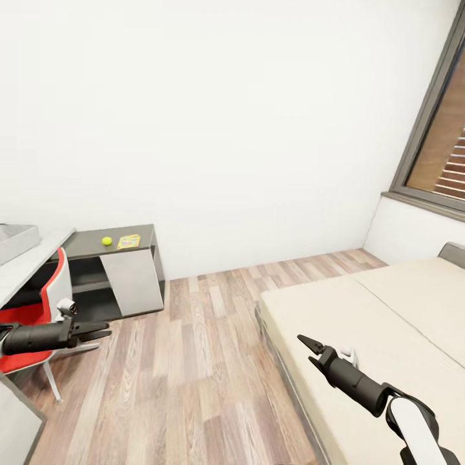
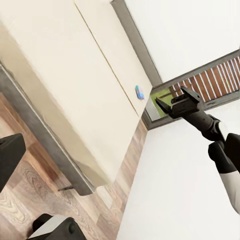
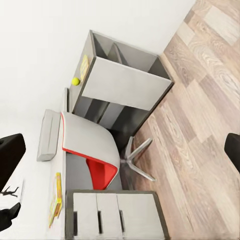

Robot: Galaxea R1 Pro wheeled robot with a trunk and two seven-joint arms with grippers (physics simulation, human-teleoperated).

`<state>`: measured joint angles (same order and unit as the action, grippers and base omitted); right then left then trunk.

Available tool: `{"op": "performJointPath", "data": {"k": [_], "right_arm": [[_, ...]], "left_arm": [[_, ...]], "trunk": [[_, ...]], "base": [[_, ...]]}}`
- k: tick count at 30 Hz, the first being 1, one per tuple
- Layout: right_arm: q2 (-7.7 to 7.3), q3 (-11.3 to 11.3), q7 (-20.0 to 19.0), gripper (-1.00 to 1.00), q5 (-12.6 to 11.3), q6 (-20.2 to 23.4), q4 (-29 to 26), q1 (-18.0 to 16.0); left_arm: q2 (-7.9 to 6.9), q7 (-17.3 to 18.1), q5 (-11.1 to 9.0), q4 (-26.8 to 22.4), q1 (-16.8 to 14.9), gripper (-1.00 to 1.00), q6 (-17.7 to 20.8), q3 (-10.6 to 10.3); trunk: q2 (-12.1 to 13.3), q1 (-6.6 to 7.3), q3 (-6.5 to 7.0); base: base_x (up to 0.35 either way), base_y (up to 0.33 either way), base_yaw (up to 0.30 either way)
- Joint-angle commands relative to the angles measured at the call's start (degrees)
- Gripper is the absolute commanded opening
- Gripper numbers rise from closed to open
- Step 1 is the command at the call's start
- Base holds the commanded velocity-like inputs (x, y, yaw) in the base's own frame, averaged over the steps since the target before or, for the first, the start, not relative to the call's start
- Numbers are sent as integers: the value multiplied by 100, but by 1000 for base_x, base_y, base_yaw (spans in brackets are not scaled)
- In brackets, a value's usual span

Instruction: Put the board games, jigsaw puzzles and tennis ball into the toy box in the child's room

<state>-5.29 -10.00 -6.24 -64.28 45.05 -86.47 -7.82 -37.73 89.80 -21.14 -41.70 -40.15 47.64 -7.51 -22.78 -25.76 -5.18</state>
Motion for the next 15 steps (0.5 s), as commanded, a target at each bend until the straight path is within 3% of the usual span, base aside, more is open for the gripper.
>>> {"op": "performJointPath", "data": {"k": [1,15], "right_arm": [[1,-11,-35,100,29,30,-2,-4],[-1,-11,-35,100,29,30,-2,-2]], "left_arm": [[-6,20,-22,4,-11,100,61,-31],[-6,20,-22,4,-11,100,61,-31]], "trunk": [[-14,-2,-14],[-14,-2,-14]], "base": [[-160,-104,285],[-64,-28,285]]}}
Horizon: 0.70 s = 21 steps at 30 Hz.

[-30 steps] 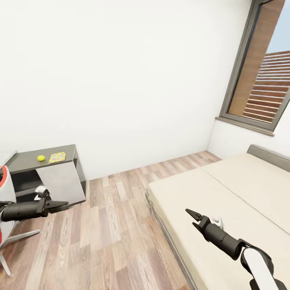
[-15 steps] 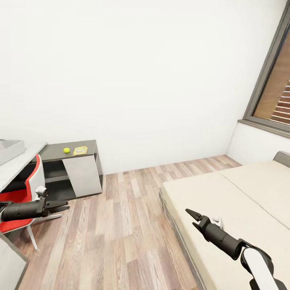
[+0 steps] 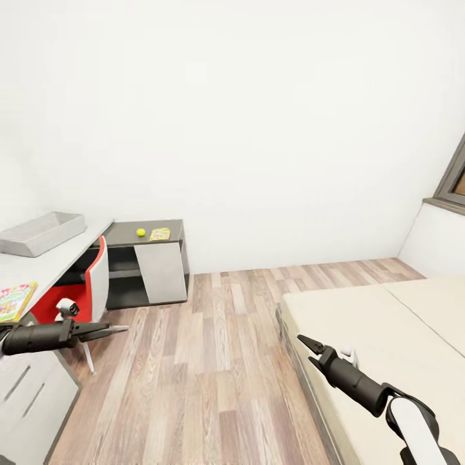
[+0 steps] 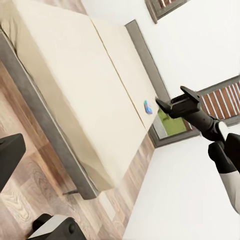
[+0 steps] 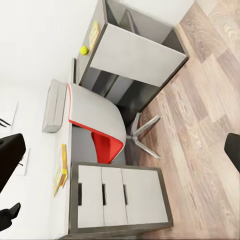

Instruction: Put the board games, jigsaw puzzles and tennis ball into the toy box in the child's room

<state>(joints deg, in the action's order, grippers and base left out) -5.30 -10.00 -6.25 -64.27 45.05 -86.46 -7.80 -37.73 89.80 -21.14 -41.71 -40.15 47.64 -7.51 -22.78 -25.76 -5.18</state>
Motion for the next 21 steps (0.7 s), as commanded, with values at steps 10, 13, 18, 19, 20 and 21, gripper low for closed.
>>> {"op": "performJointPath", "data": {"k": [10,13,18,19,20,21], "right_arm": [[-3,-16,-41,100,28,30,-2,-3],[-1,-23,-42,100,28,26,-2,-5],[-2,-23,-36,100,28,-75,3,-3],[-3,-15,-33,100,28,-113,4,-3],[-4,-13,-32,100,28,-126,5,-3],[-4,-10,-30,100,28,-139,5,-2]], "left_arm": [[-6,20,-21,5,-11,100,61,-31],[-4,20,-21,5,-11,100,61,-31],[25,20,-21,5,-11,100,61,-31],[29,20,-21,5,-11,100,61,-31],[31,20,-21,5,-11,100,61,-31],[32,20,-21,5,-11,100,61,-31]], "trunk": [[-14,-2,-14],[-14,-2,-14],[-14,-2,-14],[-14,-2,-14],[-14,-2,-14],[-14,-2,-14]], "base": [[-158,-25,200],[-52,-21,33],[-17,-6,10],[-43,-2,2],[-62,-6,2],[-82,-17,2]]}}
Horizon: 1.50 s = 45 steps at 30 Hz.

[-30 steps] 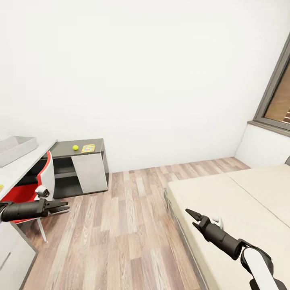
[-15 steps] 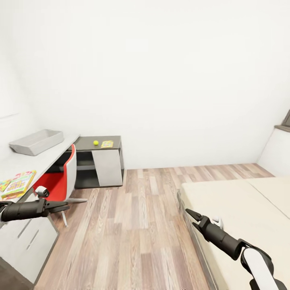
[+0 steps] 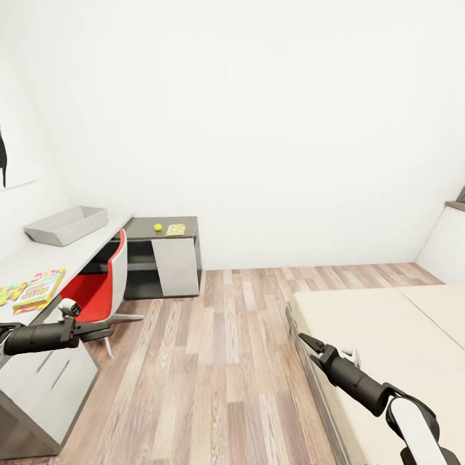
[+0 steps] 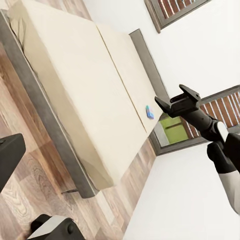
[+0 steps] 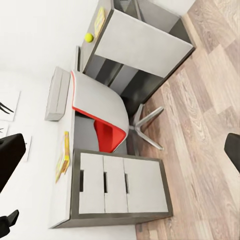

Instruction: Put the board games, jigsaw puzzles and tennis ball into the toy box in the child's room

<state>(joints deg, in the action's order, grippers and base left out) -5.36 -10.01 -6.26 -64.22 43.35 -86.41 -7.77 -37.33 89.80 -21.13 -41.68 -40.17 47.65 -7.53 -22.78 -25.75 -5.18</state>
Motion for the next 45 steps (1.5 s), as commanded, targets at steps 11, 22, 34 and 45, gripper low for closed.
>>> {"op": "performJointPath", "data": {"k": [11,22,34,45], "right_arm": [[-1,-7,-25,100,16,-17,1,-7],[1,-1,-25,100,20,-20,3,-6],[5,-8,-28,100,19,-20,103,-6],[5,-10,-33,100,21,-20,140,-5]], "left_arm": [[8,20,-16,2,-8,100,61,-29],[15,20,-21,2,-8,100,61,-29],[15,20,-16,2,-8,100,61,-29],[16,20,-14,2,-8,100,61,-29]], "trunk": [[-14,-3,-13],[-14,-3,-13],[-14,-3,-13],[-14,-3,-13]], "base": [[-179,-128,0],[-61,-72,0],[-61,-201,0],[-8,-37,0]]}}
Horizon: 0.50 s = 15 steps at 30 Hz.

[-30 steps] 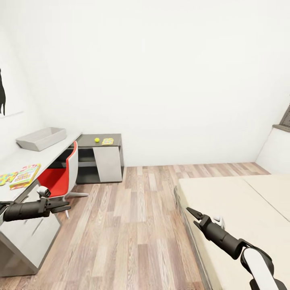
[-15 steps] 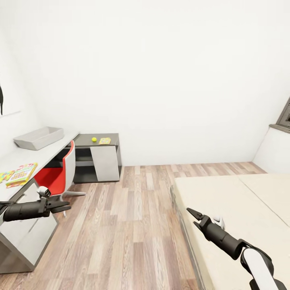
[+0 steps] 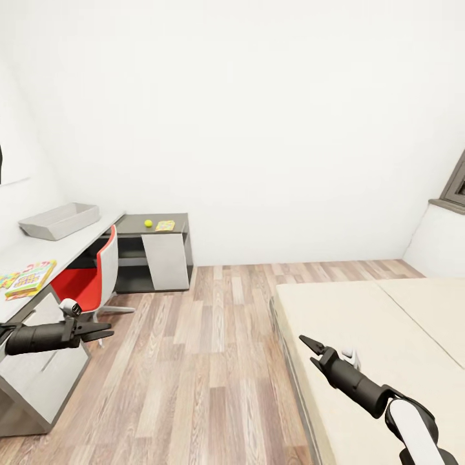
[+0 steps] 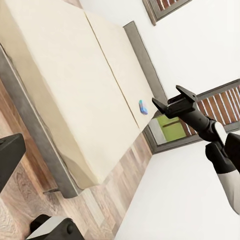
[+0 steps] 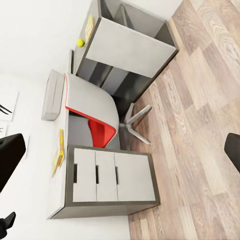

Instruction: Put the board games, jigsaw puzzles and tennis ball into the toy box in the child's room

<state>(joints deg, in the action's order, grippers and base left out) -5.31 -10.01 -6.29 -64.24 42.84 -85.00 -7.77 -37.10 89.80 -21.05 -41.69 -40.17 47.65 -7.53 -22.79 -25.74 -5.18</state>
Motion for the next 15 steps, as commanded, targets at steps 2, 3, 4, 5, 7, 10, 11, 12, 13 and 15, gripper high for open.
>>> {"op": "performJointPath", "data": {"k": [2,3,4,5,7,10,11,12,13,15], "right_arm": [[3,-10,-30,100,23,31,1,-5],[3,-10,-30,100,23,31,1,-5],[3,-10,-30,100,22,31,3,-5],[3,-10,-30,100,23,31,2,-5],[4,-10,-30,100,24,35,4,-6],[1,-10,-32,100,22,38,2,-7],[0,-10,-33,100,21,38,2,-7],[1,-10,-32,100,20,39,2,-6],[2,-10,-32,100,21,39,1,-8],[3,-10,-35,100,21,40,1,-8]], "left_arm": [[-8,20,-22,3,-8,100,61,-29],[-8,20,-22,3,-8,100,61,-29],[-8,20,-22,3,-8,100,61,-29],[-8,20,-22,3,-8,100,61,-29],[-8,20,-22,3,-8,100,61,-29],[-8,20,-22,3,-8,100,61,-29],[-8,20,-22,3,-8,100,61,-29],[-8,20,-22,3,-8,100,61,-29],[-8,20,-22,3,-8,100,61,-29],[-8,20,-22,3,-8,100,61,-29]], "trunk": [[-13,-4,-13],[-13,-4,-13],[-13,-4,-13],[-13,-4,-13],[-13,-4,-13],[-13,-4,-13],[-13,-4,-13],[-13,-4,-13],[-13,-4,-13],[-13,-4,-13]], "base": [[-1,-29,0],[-1,-71,0],[-1,-99,0],[0,-127,0],[0,-184,0],[0,-192,0],[0,-135,0],[0,-108,0],[0,-87,0],[0,-57,0]]}}
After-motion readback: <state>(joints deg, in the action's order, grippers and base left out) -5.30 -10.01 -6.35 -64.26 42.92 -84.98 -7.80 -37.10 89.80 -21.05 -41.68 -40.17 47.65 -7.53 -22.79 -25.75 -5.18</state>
